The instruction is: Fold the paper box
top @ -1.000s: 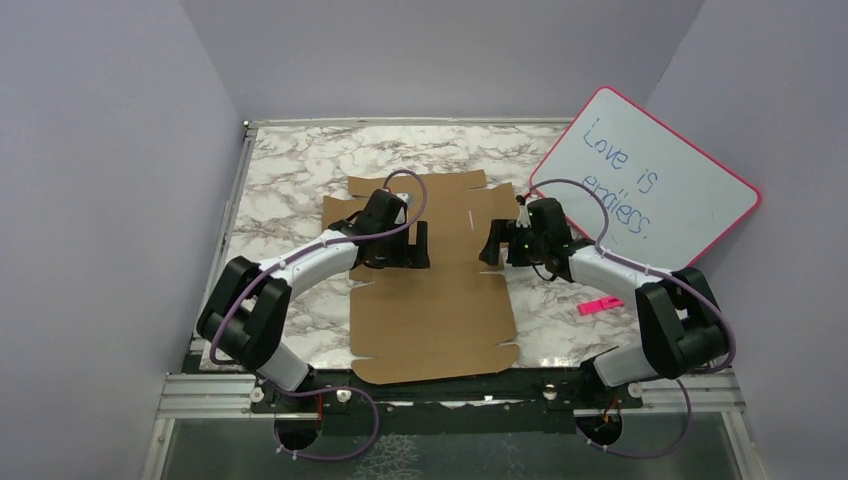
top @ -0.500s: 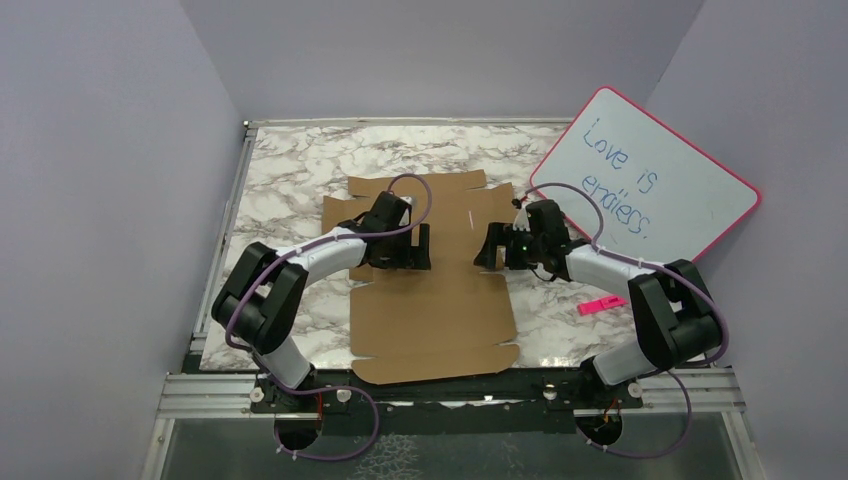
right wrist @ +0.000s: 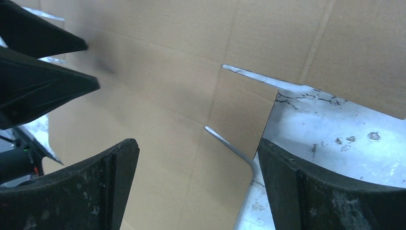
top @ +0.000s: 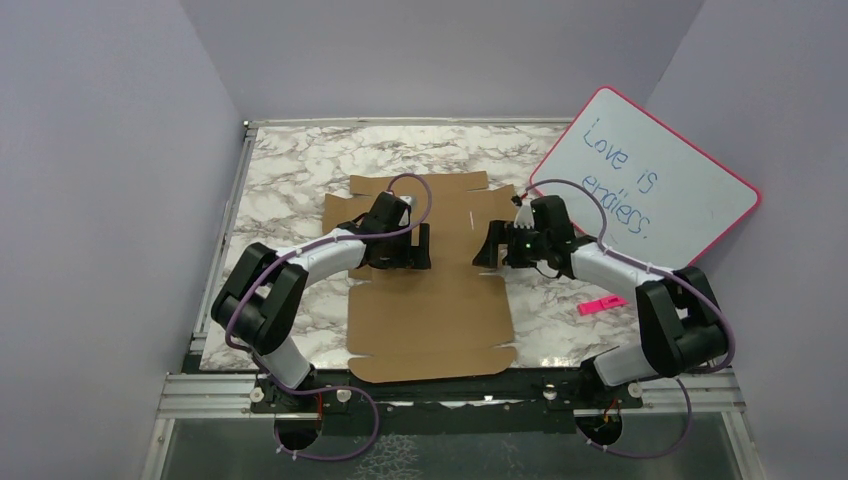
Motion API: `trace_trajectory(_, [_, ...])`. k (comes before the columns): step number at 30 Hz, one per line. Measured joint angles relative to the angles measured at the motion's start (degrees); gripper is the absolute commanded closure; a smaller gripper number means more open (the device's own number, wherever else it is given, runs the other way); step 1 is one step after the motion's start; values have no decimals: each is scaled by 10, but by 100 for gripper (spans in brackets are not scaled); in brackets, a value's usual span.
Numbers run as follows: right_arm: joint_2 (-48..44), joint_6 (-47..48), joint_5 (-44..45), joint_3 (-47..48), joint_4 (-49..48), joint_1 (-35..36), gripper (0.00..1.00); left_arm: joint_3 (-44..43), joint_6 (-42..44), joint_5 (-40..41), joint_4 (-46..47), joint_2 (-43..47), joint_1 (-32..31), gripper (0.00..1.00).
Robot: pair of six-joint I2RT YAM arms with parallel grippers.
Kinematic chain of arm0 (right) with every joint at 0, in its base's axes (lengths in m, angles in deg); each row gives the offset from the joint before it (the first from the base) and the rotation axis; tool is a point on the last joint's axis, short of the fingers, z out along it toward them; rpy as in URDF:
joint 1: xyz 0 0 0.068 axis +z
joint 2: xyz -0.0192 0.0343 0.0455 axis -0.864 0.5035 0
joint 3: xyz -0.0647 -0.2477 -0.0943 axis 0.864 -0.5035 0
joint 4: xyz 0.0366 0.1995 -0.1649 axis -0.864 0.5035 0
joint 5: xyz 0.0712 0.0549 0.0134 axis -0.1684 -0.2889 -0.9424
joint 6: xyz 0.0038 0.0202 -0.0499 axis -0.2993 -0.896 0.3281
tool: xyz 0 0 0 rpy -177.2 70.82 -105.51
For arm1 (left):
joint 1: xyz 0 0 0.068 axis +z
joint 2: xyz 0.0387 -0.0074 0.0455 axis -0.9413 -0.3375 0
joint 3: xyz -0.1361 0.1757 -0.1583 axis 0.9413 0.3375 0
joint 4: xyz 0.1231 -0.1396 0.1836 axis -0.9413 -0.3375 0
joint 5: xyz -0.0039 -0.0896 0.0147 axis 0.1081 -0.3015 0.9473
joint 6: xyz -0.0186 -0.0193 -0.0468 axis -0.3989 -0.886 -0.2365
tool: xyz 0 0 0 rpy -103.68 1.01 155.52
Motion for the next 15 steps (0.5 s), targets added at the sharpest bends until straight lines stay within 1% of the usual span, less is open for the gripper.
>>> trace_trajectory(7, [-20,6,-56,22,7,-1,0,2,0,0,5,-1,0,8])
trace_trajectory(15, [-7,-4,-127,23,-2,5,1,2,-1,-1,33,-9,0,7])
